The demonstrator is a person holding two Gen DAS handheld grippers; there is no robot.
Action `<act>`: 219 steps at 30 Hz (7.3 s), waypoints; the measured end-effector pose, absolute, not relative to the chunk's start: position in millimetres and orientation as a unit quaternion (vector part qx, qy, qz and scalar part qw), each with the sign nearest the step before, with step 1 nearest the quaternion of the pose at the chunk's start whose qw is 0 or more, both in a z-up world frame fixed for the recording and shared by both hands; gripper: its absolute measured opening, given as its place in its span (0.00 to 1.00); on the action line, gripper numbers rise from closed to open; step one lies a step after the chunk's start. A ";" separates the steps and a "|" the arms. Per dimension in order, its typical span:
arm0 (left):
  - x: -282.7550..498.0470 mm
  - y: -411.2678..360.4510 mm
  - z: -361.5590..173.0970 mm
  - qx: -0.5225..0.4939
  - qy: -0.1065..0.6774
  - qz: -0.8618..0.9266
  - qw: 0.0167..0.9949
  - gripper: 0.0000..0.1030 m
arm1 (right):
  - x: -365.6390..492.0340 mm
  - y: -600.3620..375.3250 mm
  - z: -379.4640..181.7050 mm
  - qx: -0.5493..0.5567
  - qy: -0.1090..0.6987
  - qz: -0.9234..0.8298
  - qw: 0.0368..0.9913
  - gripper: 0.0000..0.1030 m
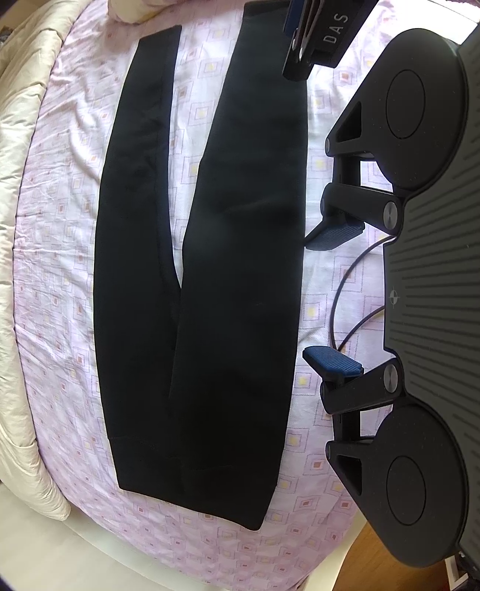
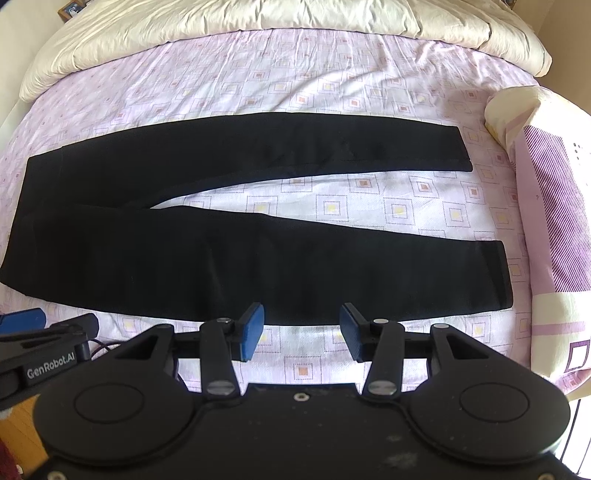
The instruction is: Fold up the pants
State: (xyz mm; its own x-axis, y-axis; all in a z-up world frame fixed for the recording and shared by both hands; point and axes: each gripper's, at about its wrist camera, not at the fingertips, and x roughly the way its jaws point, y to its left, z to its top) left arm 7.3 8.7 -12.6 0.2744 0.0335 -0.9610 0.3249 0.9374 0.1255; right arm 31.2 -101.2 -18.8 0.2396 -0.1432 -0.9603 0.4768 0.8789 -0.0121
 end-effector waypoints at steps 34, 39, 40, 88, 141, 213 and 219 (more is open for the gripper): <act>15.6 22.3 -35.9 0.155 0.633 -0.057 0.756 0.54 | 53.7 -101.8 -40.1 0.136 0.620 -0.181 0.751 0.48; 20.8 29.9 -32.2 0.154 0.636 -0.047 0.755 0.54 | 59.7 -99.1 -39.9 0.142 0.619 -0.174 0.753 0.48; 22.6 31.8 -31.2 0.153 0.635 -0.045 0.756 0.54 | 61.2 -98.2 -39.7 0.143 0.619 -0.172 0.753 0.48; 53.0 116.1 -153.1 0.338 0.476 -0.306 0.752 0.29 | 51.1 -76.5 -108.1 0.270 0.594 -0.315 0.689 0.45; 268.4 48.8 -72.9 0.131 0.508 -0.187 0.830 0.02 | 118.7 -336.7 -123.2 0.413 0.453 -0.317 0.724 0.04; 341.8 -0.9 -162.9 0.262 0.589 -0.282 0.710 0.03 | 46.1 -377.8 -98.7 0.314 0.484 -0.343 0.741 0.25; 344.3 -0.2 -162.8 0.248 0.594 -0.280 0.712 0.03 | 61.9 -332.4 -128.0 0.236 0.535 -0.287 0.758 0.43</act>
